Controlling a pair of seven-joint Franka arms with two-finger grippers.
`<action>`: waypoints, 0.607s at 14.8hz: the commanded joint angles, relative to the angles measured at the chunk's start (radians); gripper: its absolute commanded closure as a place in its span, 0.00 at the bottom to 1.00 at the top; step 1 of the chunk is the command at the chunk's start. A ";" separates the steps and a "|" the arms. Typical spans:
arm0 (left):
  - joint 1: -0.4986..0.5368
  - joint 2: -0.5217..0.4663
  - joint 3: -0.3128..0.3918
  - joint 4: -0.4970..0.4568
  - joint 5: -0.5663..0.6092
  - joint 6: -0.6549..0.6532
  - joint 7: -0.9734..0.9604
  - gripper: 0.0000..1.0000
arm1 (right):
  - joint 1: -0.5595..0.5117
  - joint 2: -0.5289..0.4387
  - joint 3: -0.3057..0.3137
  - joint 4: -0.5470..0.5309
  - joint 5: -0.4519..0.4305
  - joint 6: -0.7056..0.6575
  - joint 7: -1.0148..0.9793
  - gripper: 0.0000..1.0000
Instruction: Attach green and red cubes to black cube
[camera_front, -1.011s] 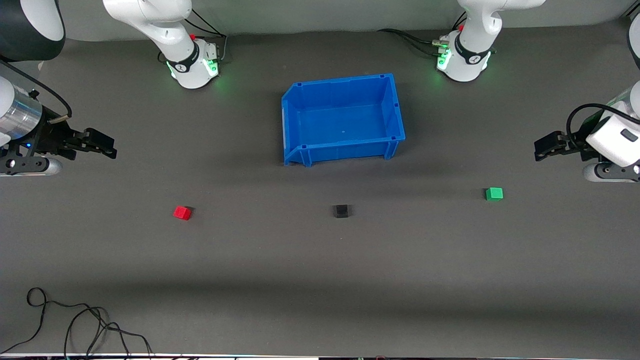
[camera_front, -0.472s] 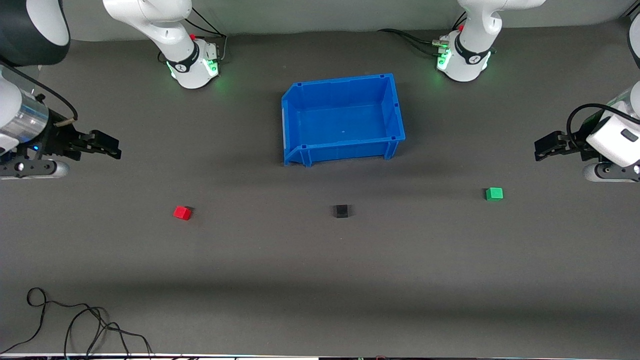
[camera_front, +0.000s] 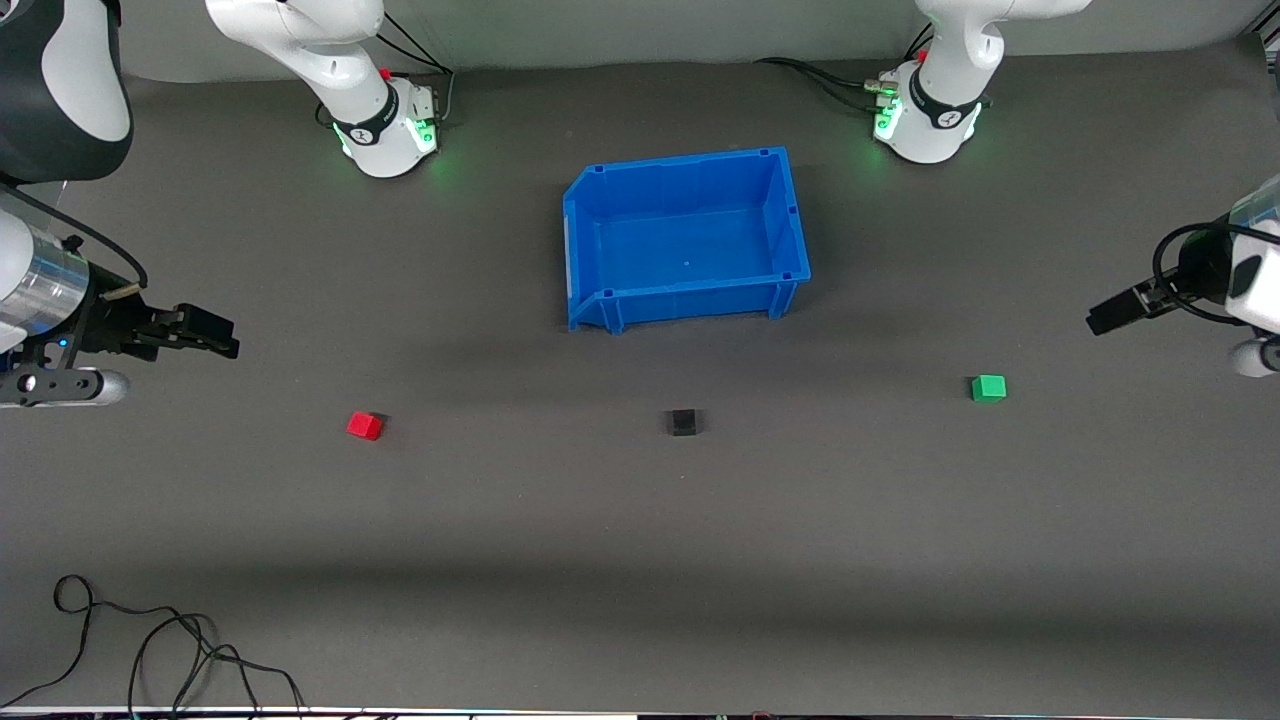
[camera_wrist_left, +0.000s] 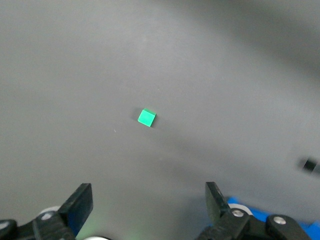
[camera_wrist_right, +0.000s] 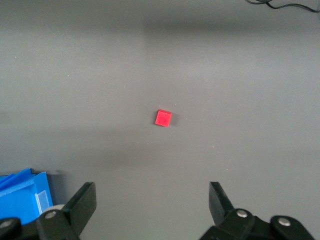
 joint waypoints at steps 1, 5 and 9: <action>-0.003 0.005 0.003 0.004 -0.024 -0.022 -0.283 0.00 | -0.004 0.063 -0.015 0.043 0.014 -0.022 0.023 0.00; 0.065 0.029 0.003 -0.003 -0.145 0.001 -0.567 0.00 | 0.002 0.129 -0.037 0.041 0.034 -0.010 0.159 0.00; 0.125 0.026 0.003 -0.062 -0.208 0.047 -0.726 0.00 | 0.042 0.166 -0.031 -0.003 0.043 -0.005 0.652 0.00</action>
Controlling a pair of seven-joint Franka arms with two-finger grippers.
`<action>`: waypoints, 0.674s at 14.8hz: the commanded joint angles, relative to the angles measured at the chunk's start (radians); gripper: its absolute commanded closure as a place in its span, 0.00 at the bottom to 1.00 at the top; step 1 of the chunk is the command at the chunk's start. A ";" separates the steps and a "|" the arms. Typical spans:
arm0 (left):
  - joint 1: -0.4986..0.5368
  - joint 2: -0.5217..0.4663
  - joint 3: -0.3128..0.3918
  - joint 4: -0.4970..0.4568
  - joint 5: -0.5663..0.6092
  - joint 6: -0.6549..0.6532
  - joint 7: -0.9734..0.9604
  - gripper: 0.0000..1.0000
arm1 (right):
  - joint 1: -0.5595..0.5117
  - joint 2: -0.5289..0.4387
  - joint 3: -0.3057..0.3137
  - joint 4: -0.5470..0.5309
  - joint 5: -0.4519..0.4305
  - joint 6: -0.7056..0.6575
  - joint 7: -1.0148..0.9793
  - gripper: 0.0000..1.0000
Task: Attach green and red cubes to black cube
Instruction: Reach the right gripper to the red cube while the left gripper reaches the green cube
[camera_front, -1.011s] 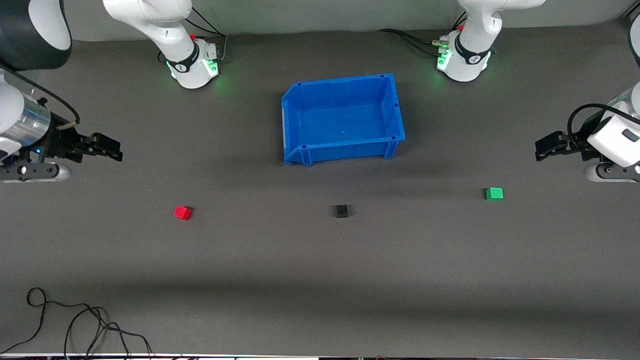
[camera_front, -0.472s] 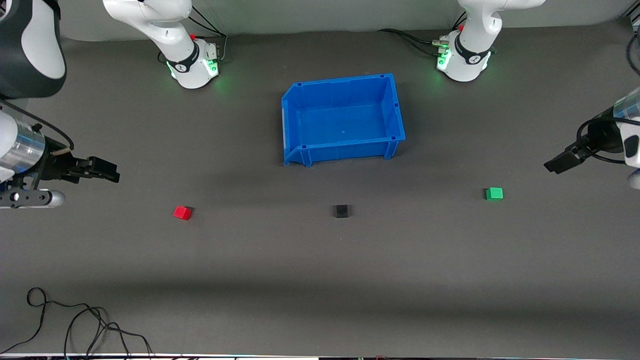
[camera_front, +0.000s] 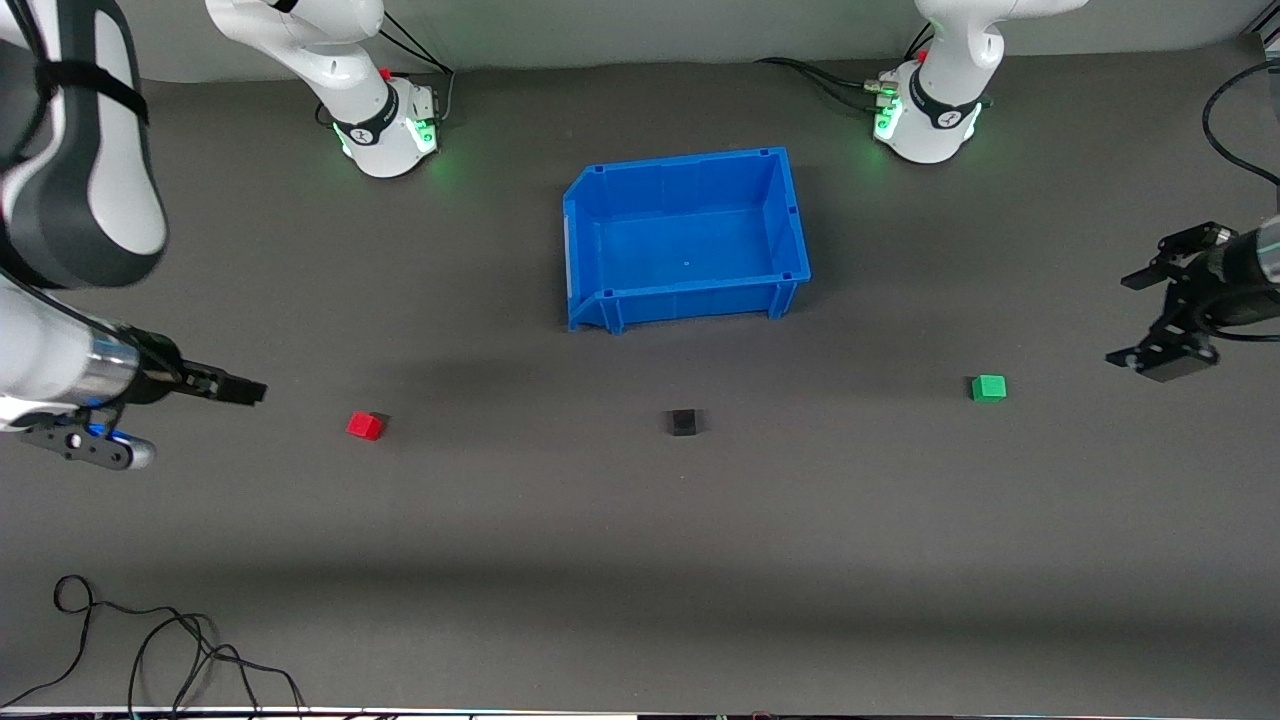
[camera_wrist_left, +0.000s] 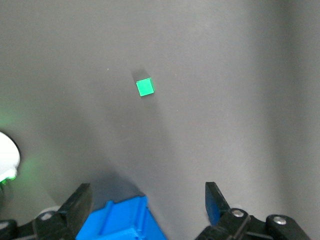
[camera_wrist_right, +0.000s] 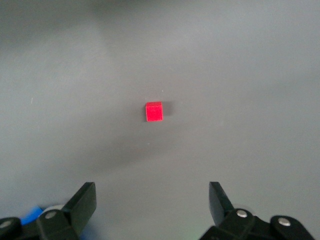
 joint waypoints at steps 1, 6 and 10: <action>0.040 -0.021 -0.005 -0.077 -0.048 0.049 -0.102 0.00 | 0.039 0.015 0.000 -0.031 0.020 -0.006 0.313 0.00; 0.089 -0.093 -0.005 -0.322 -0.123 0.247 -0.088 0.00 | 0.059 0.015 -0.008 -0.254 -0.055 0.224 0.201 0.00; 0.106 -0.095 -0.005 -0.502 -0.182 0.441 -0.032 0.00 | 0.054 -0.012 -0.038 -0.451 -0.084 0.489 -0.087 0.01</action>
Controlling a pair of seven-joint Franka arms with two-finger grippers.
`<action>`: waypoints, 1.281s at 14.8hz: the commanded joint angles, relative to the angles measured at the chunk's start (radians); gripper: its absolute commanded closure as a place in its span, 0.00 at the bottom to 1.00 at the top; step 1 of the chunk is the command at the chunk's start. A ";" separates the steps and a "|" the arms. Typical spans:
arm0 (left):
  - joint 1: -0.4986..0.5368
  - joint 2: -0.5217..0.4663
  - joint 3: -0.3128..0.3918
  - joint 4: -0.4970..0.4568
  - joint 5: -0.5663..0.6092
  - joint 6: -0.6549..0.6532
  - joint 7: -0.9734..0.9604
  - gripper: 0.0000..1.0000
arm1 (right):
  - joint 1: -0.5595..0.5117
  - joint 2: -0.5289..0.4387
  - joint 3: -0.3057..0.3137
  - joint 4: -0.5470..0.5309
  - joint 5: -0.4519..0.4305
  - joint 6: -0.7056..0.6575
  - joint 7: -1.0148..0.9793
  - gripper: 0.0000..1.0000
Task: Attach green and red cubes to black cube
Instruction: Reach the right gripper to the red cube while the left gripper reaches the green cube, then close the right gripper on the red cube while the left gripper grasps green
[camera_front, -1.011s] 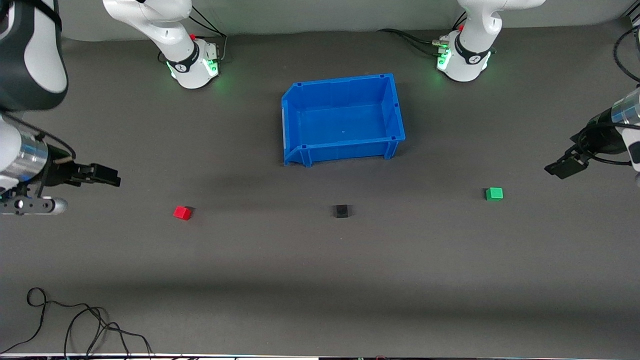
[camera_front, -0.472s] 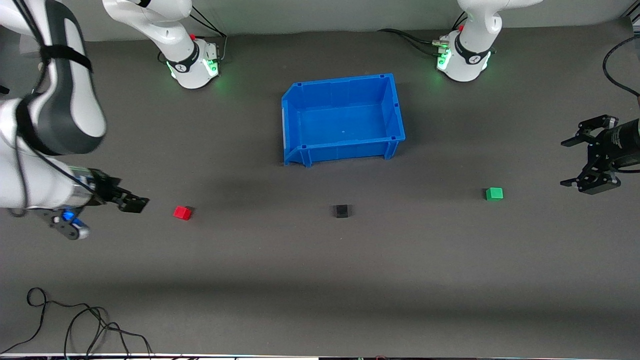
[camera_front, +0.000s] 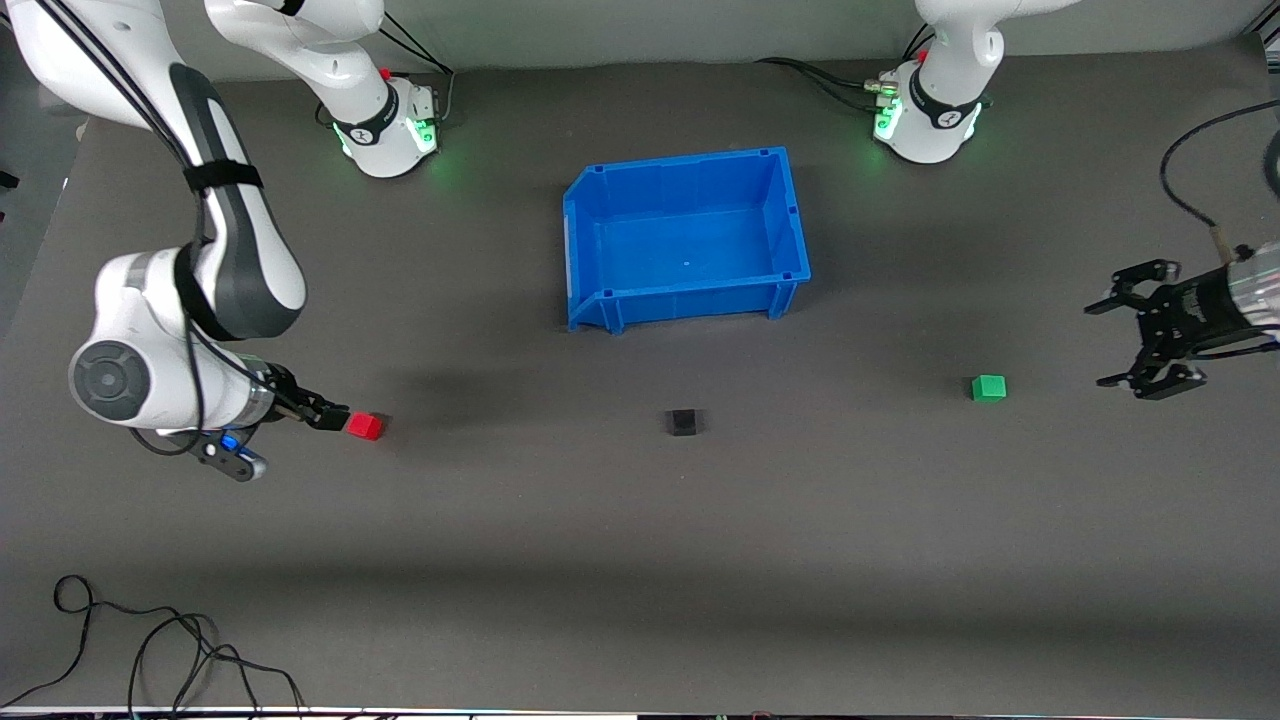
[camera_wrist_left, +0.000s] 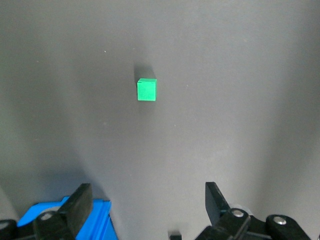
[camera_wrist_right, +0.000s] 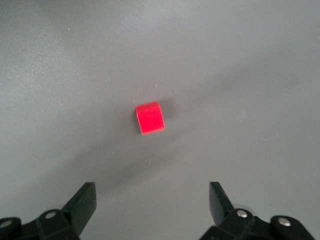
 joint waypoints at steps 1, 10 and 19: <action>0.019 -0.048 -0.007 -0.173 -0.070 0.152 0.064 0.00 | -0.001 -0.061 -0.023 -0.195 -0.022 0.219 -0.145 0.01; 0.056 0.162 -0.009 -0.312 -0.380 0.449 0.417 0.00 | -0.006 0.027 -0.028 -0.294 -0.021 0.468 -0.194 0.10; 0.059 0.291 -0.007 -0.310 -0.507 0.495 0.664 0.00 | -0.003 0.210 -0.031 -0.168 -0.021 0.519 -0.182 0.01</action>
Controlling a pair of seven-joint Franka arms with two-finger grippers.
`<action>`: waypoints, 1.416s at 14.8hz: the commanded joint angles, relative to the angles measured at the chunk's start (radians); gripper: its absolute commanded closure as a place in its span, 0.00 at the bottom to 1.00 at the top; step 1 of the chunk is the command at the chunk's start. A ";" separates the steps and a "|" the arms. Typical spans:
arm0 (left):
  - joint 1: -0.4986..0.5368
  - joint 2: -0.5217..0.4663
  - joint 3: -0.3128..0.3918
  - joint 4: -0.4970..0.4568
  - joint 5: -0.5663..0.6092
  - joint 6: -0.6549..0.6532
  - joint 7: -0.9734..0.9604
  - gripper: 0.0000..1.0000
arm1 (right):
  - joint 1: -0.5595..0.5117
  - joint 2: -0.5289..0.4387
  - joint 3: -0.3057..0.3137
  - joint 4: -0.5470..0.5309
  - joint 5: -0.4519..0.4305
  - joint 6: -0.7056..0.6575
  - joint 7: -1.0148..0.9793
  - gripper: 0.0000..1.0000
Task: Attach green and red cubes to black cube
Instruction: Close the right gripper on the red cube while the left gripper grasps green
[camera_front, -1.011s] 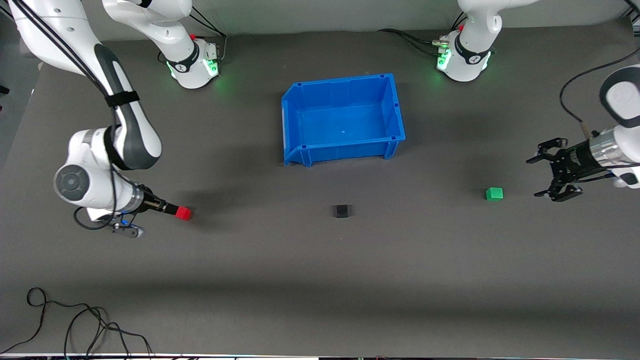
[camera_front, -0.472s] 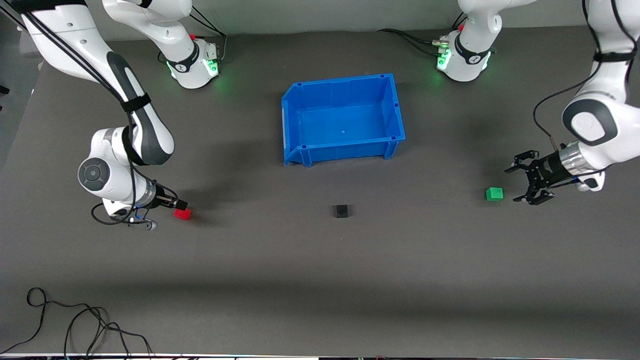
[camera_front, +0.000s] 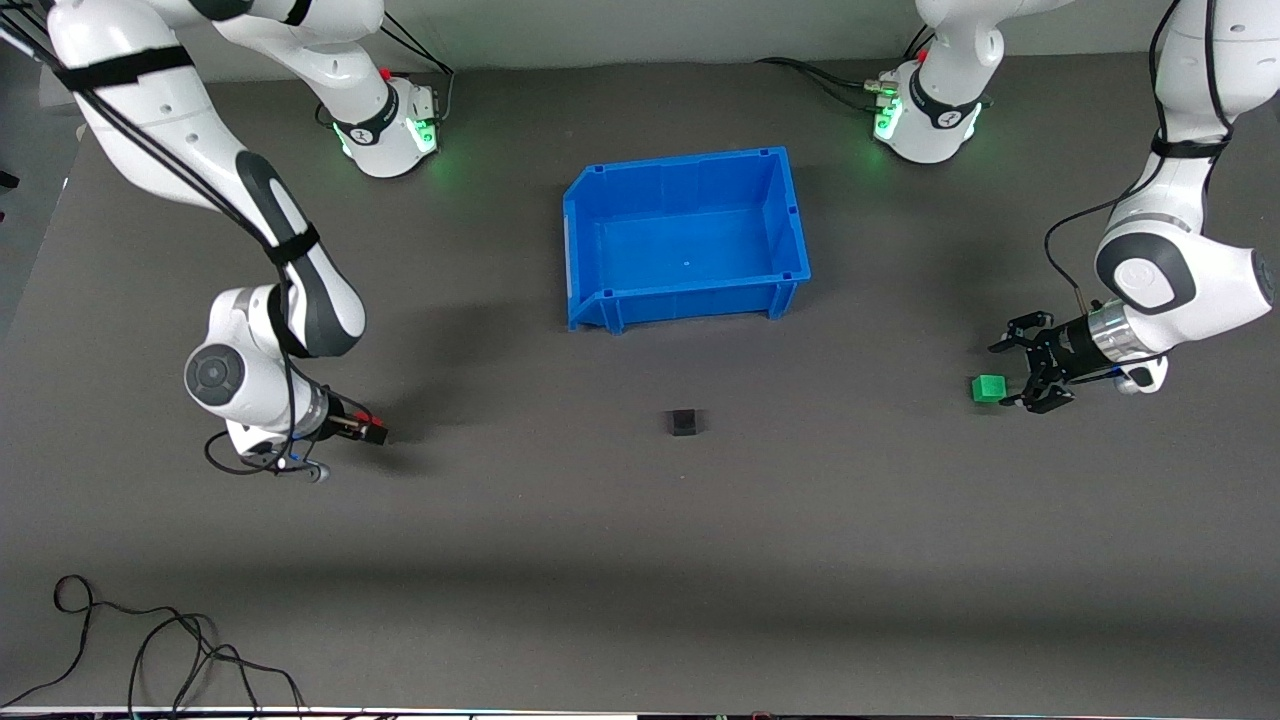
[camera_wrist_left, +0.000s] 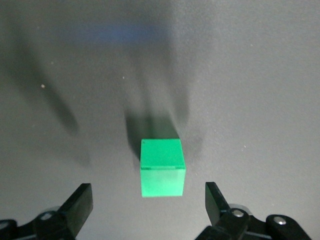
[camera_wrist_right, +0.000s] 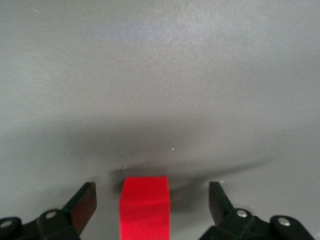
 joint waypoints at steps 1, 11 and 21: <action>0.014 0.011 -0.009 -0.006 -0.042 0.024 0.074 0.00 | 0.001 0.031 -0.002 0.029 -0.019 -0.006 -0.006 0.01; 0.022 0.055 -0.010 0.026 -0.070 0.049 0.093 0.08 | 0.012 -0.024 0.001 0.041 -0.006 -0.104 0.002 0.87; 0.005 0.051 -0.012 0.095 -0.110 0.029 0.040 0.67 | 0.315 0.044 0.007 0.388 0.097 -0.397 0.779 0.87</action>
